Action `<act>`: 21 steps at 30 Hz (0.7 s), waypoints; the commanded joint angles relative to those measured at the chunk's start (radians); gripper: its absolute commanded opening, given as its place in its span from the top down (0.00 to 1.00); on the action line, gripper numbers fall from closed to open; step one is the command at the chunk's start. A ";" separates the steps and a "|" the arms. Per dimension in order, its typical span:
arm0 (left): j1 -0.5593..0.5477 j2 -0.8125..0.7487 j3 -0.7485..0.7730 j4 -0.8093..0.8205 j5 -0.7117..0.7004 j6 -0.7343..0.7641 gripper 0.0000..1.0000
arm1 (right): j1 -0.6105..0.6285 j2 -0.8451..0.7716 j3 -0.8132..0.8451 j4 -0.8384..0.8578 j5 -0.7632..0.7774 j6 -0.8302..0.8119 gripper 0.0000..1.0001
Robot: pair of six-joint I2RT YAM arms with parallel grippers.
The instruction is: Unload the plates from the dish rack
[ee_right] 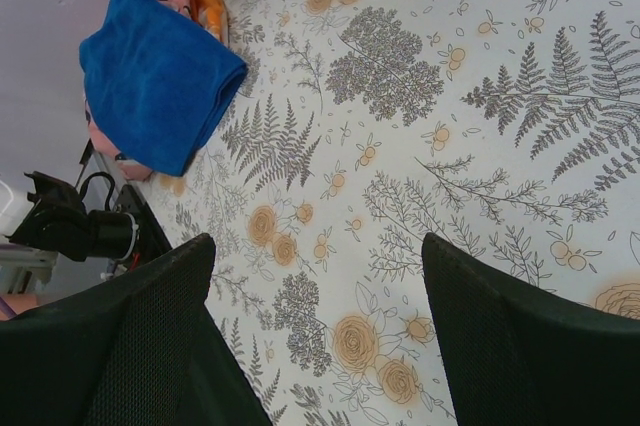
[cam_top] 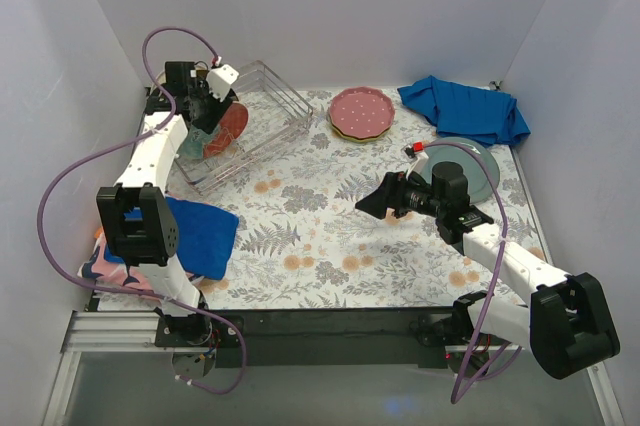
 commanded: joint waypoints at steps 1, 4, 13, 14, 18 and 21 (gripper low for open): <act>-0.009 0.018 0.036 -0.007 -0.006 0.058 0.52 | 0.006 0.001 0.038 0.039 0.012 -0.022 0.12; -0.014 0.035 0.050 0.008 -0.019 0.087 0.54 | 0.006 0.005 0.039 0.039 0.013 -0.026 0.12; -0.017 0.060 0.072 0.037 -0.006 0.124 0.66 | 0.008 -0.010 0.035 0.028 0.058 -0.043 0.12; -0.017 0.061 0.076 0.037 -0.012 0.127 0.69 | 0.008 -0.008 0.038 0.027 0.056 -0.045 0.12; -0.021 0.047 0.082 0.040 -0.026 0.139 0.78 | 0.006 -0.005 0.039 0.023 0.056 -0.046 0.12; -0.029 0.029 0.075 0.046 -0.053 0.150 0.64 | 0.008 -0.001 0.039 0.023 0.056 -0.048 0.12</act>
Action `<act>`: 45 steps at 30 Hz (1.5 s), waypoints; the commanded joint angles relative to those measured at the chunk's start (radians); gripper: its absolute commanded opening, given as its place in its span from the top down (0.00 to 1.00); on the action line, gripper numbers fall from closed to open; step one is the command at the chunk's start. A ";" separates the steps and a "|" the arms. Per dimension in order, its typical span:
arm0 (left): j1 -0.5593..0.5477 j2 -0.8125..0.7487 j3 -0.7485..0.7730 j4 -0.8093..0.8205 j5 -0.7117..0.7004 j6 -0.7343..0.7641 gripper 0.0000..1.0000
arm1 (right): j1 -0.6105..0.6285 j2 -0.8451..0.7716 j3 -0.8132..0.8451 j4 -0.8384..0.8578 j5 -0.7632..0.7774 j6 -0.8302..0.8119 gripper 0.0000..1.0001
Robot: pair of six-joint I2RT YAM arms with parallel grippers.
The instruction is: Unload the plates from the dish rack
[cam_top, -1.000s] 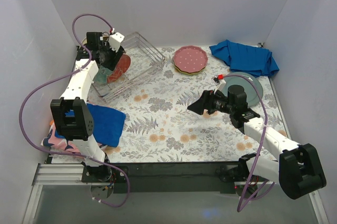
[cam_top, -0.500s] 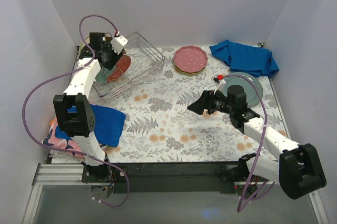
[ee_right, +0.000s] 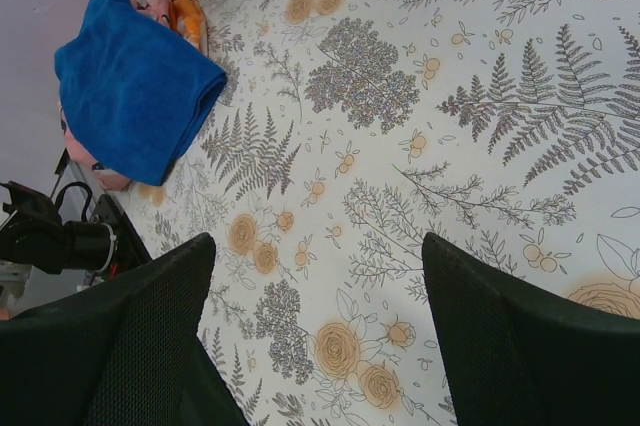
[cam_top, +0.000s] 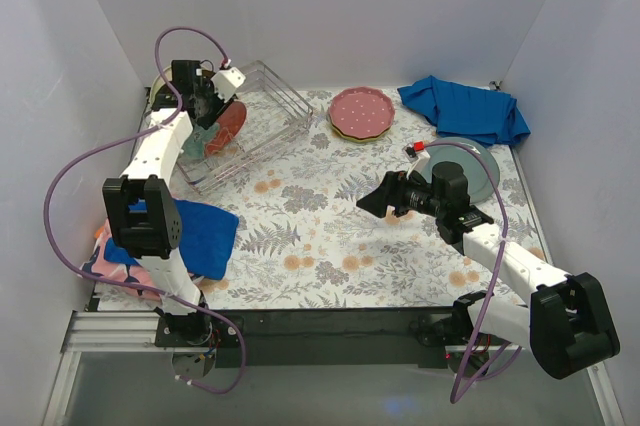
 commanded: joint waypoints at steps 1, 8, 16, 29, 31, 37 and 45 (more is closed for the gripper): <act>-0.021 -0.048 0.030 0.031 -0.029 0.032 0.58 | 0.008 0.002 0.039 0.023 0.009 -0.020 0.12; -0.061 -0.073 0.001 0.033 -0.103 0.065 0.54 | 0.011 0.008 0.047 0.024 0.006 -0.020 0.12; -0.066 -0.068 0.018 -0.002 -0.087 0.069 0.66 | 0.013 0.010 0.046 0.023 0.007 -0.020 0.12; -0.086 -0.037 0.056 -0.039 -0.110 0.074 1.00 | 0.016 -0.002 0.041 0.018 0.024 -0.026 0.12; -0.089 -0.043 0.053 -0.032 -0.112 0.081 1.00 | 0.015 -0.002 0.042 0.017 0.023 -0.026 0.12; -0.095 -0.043 0.047 0.025 -0.168 0.107 1.00 | 0.016 -0.005 0.041 0.014 0.021 -0.029 0.12; -0.115 -0.060 0.044 0.085 -0.205 0.101 1.00 | 0.016 0.001 0.049 0.010 0.020 -0.031 0.12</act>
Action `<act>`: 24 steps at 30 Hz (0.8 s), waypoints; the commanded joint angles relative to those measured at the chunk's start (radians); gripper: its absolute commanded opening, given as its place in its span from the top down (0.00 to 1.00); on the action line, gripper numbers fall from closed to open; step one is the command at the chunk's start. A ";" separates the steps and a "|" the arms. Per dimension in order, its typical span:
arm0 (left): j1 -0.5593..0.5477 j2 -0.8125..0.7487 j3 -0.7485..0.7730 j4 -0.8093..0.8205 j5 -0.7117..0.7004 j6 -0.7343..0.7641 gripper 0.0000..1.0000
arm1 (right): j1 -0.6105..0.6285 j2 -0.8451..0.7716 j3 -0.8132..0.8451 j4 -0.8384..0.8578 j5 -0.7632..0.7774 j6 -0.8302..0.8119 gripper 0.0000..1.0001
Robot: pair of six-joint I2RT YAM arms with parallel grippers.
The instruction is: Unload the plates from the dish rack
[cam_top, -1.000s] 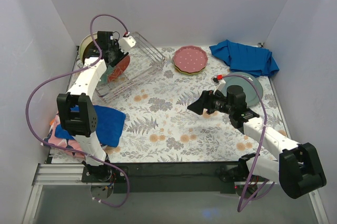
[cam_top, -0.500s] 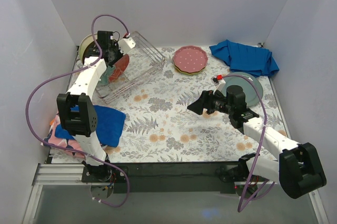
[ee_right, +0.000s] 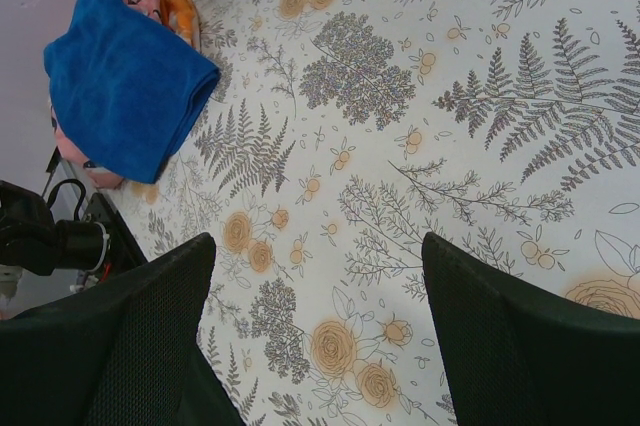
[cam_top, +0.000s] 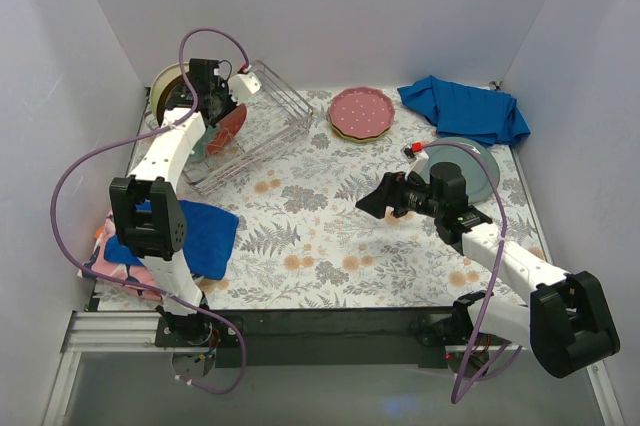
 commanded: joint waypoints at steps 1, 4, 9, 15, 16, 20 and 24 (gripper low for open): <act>-0.027 -0.062 0.022 0.103 -0.050 -0.017 1.00 | 0.005 -0.007 0.050 0.017 -0.001 -0.021 0.12; -0.036 -0.071 0.002 0.114 -0.085 -0.007 1.00 | 0.005 -0.011 0.048 0.015 -0.004 -0.021 0.12; -0.042 -0.085 -0.001 0.158 -0.110 -0.005 1.00 | 0.005 -0.016 0.041 0.015 -0.002 -0.022 0.12; -0.051 -0.093 -0.001 0.201 -0.114 0.007 1.00 | 0.005 -0.018 0.044 0.012 0.001 -0.022 0.12; -0.051 -0.094 -0.001 0.204 -0.114 0.004 1.00 | 0.005 -0.021 0.044 0.011 0.004 -0.027 0.12; -0.058 -0.096 -0.003 0.232 -0.124 -0.007 1.00 | 0.005 -0.027 0.042 0.003 0.013 -0.033 0.12; -0.064 -0.086 0.020 0.240 -0.144 -0.004 1.00 | 0.005 -0.016 0.050 -0.011 0.026 -0.033 0.12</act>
